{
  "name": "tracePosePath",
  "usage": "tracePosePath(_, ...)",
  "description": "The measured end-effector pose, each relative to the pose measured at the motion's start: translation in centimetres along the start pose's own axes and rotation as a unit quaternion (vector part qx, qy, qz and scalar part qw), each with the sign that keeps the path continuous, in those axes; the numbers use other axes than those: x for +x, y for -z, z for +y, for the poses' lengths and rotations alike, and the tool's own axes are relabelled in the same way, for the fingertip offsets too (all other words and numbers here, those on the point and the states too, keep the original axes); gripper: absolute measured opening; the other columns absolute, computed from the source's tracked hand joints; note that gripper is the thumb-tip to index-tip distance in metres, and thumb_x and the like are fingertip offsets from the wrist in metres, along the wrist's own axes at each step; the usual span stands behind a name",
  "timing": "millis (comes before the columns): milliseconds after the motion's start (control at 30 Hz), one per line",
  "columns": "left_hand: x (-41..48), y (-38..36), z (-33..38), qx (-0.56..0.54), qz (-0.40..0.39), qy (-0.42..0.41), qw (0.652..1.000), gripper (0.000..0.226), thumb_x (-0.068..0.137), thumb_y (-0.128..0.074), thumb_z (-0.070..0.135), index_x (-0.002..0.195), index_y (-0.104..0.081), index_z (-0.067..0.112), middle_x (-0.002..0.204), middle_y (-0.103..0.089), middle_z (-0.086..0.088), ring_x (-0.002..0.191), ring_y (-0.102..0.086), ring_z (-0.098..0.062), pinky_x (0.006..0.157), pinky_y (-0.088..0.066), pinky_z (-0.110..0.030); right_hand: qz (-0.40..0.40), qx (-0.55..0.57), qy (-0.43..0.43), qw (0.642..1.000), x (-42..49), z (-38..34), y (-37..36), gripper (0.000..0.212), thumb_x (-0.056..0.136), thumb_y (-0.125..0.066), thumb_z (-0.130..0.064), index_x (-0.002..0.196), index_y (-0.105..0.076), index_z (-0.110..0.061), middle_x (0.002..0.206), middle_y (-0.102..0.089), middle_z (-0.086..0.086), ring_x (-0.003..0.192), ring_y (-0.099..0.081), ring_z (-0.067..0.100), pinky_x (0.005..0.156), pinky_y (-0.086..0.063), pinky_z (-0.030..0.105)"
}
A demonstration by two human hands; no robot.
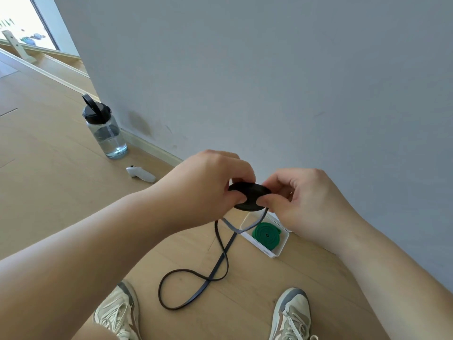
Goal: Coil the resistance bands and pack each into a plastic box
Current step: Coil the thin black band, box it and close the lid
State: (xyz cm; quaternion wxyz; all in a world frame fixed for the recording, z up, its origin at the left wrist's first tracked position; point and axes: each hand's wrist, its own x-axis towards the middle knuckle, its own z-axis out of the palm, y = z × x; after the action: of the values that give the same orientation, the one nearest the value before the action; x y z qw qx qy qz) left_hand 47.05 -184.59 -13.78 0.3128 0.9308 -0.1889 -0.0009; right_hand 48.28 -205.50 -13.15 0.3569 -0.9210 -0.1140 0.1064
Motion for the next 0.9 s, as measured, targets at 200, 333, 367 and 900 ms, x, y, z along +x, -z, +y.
tracePosePath(200,0.1,0.5,-0.7,-0.073,-0.003,0.115,0.991,0.015,0.089,-0.075,0.024,0.093,-0.065,0.035,0.088,-0.07,0.014,0.083,-0.064,-0.004,0.071,-0.055,-0.022,0.023,0.074,-0.025,0.997,0.0,-0.2,0.6,0.014,0.082,-0.085,-0.027,0.092,-0.082,-0.037,0.072,-0.076,-0.012,0.07,-0.069,0.009,0.075,-0.06,0.029)
tracePosePath(333,-0.1,1.0,-1.0,-0.179,-0.007,0.149,0.973,0.016,0.088,-0.08,0.022,0.092,-0.067,0.032,0.088,-0.077,0.008,0.081,-0.072,-0.007,0.076,-0.061,-0.027,0.002,0.123,-0.036,0.992,0.0,-0.4,0.8,0.019,0.088,-0.079,-0.015,0.095,-0.082,-0.033,0.077,-0.08,-0.005,0.074,-0.077,0.015,0.087,-0.063,0.041)
tracePosePath(367,-0.2,1.0,-1.0,-0.194,-0.008,0.155,0.969,0.016,0.088,-0.08,0.022,0.093,-0.068,0.031,0.087,-0.078,0.006,0.08,-0.073,-0.01,0.077,-0.062,-0.032,0.005,0.122,-0.034,0.992,0.0,-0.5,0.8,0.021,0.09,-0.077,-0.012,0.095,-0.081,-0.032,0.077,-0.08,-0.006,0.073,-0.077,0.012,0.086,-0.064,0.039)
tracePosePath(900,-0.2,0.8,-0.3,-0.136,0.012,0.155,0.978,0.015,0.089,-0.078,0.029,0.091,-0.065,0.037,0.083,-0.074,0.01,0.075,-0.07,-0.009,0.076,-0.063,-0.038,0.015,0.085,-0.015,0.996,0.1,-0.3,0.2,0.021,0.091,-0.077,-0.017,0.095,-0.08,-0.036,0.077,-0.079,-0.01,0.075,-0.075,0.009,0.086,-0.062,0.036)
